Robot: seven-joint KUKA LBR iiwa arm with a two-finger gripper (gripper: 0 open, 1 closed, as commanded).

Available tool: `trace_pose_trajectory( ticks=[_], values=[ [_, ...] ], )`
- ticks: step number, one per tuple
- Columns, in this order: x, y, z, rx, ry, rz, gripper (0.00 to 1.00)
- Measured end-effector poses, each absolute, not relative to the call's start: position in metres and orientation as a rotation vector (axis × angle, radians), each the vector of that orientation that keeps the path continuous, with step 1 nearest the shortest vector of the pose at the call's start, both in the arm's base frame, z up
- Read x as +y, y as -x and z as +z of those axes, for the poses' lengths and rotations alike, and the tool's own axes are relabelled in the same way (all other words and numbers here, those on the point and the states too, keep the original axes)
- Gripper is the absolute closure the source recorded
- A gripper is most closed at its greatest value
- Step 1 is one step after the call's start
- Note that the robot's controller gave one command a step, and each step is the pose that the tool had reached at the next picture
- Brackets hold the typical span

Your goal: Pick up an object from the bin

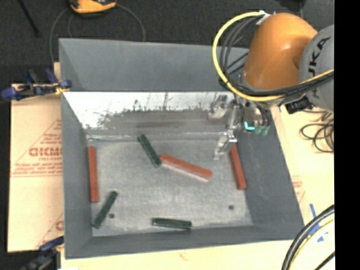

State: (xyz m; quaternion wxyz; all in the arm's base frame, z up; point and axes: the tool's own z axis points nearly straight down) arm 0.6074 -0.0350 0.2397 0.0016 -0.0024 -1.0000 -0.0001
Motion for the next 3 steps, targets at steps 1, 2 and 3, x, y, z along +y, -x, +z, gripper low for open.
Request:
trace_pose_trajectory(
  ticks=[1, 2, 3],
  values=[
    [-0.035, -0.609, 0.245, -3.146, 0.007, 0.001, 0.00],
    [-0.035, -0.596, 0.183, -3.149, -0.076, 0.003, 0.00],
    [-0.023, -0.599, 0.132, -3.147, 0.031, -0.001, 0.00]
  ],
)
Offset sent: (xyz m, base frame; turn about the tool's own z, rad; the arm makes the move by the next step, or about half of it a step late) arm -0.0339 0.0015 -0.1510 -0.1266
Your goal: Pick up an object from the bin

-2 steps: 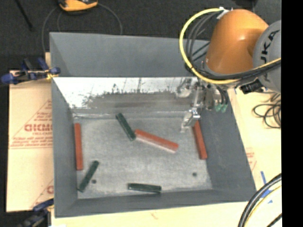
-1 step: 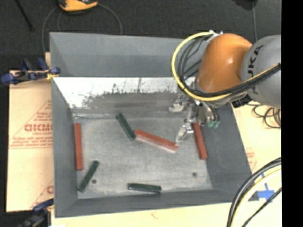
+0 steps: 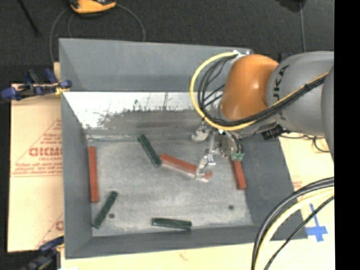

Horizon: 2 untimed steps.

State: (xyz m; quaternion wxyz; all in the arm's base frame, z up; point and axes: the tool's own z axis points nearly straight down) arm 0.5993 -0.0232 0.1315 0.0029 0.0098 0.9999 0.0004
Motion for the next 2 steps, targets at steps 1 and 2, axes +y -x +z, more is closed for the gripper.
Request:
trace_pose_trajectory(
  ticks=[1, 2],
  values=[
    [-0.0295, -0.6014, 0.0813, 3.127, -0.264, 0.005, 1.00],
    [-0.0295, -0.6014, 0.0813, 3.127, -0.263, 0.005, 1.00]
  ],
)
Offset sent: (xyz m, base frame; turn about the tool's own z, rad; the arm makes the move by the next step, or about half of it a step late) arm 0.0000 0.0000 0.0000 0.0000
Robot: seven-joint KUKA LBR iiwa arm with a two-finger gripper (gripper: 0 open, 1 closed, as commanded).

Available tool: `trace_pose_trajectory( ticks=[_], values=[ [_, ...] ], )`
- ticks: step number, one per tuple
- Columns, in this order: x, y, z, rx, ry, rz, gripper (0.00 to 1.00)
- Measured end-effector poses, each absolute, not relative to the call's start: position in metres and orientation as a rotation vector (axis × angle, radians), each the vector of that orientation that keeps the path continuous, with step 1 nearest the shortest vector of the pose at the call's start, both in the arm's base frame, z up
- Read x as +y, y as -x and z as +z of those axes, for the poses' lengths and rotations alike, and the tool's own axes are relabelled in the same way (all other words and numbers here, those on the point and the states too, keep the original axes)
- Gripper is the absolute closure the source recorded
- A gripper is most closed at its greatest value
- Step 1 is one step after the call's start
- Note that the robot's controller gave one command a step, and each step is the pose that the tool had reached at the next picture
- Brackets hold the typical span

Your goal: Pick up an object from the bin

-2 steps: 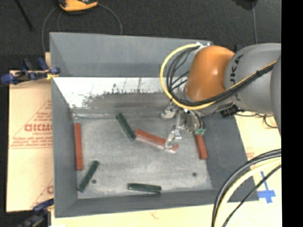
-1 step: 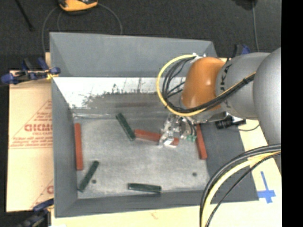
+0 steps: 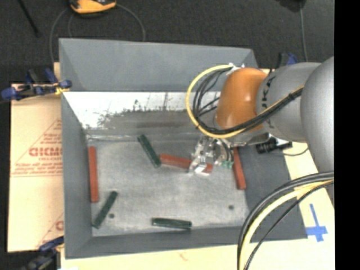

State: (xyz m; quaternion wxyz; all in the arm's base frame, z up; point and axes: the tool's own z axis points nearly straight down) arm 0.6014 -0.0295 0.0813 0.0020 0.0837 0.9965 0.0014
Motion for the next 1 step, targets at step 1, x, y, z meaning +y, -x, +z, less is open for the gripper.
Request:
trace_pose_trajectory(
  ticks=[1],
  values=[
    [-0.0171, -0.5897, 0.2718, 3.118, -0.295, 0.002, 1.00]
  ],
)
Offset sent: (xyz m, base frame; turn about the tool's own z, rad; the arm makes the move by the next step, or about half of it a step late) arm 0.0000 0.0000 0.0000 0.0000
